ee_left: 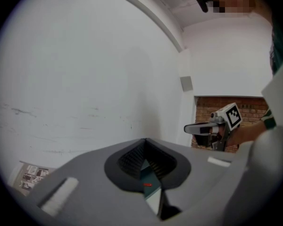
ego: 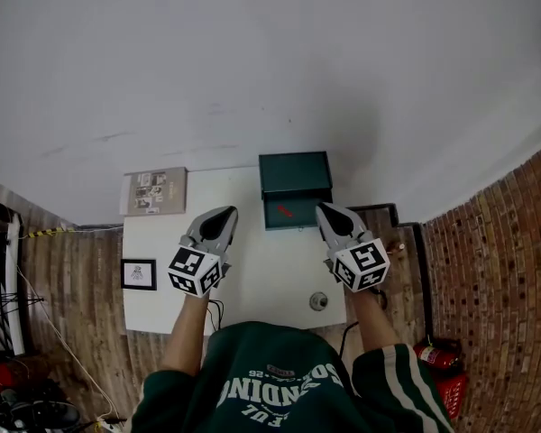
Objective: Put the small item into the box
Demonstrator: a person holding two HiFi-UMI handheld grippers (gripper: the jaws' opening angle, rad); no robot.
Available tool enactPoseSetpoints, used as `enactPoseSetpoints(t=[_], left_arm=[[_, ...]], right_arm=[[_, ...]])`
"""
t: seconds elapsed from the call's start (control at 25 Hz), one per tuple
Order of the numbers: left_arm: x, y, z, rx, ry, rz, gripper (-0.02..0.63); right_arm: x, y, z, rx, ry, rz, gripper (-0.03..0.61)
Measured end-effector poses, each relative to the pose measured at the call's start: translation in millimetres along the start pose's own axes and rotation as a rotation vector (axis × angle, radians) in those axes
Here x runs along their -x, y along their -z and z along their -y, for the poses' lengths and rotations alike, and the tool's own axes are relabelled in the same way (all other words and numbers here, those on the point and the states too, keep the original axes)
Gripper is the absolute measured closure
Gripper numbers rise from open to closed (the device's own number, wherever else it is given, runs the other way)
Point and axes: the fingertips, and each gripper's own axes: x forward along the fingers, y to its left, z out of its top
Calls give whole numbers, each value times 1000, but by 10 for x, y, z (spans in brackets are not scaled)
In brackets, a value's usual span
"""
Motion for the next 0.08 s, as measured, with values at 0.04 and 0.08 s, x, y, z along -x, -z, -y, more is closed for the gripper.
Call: enactPoseSetpoints(t=[0.04,0.08], left_arm=[[-14,4,2,1,3,-2,560],[-27,9,3,3,7,-4,561]], right_arm=[[-3,-2,9,0,1,0,577],[-7,-3,16,0,2,0,577]])
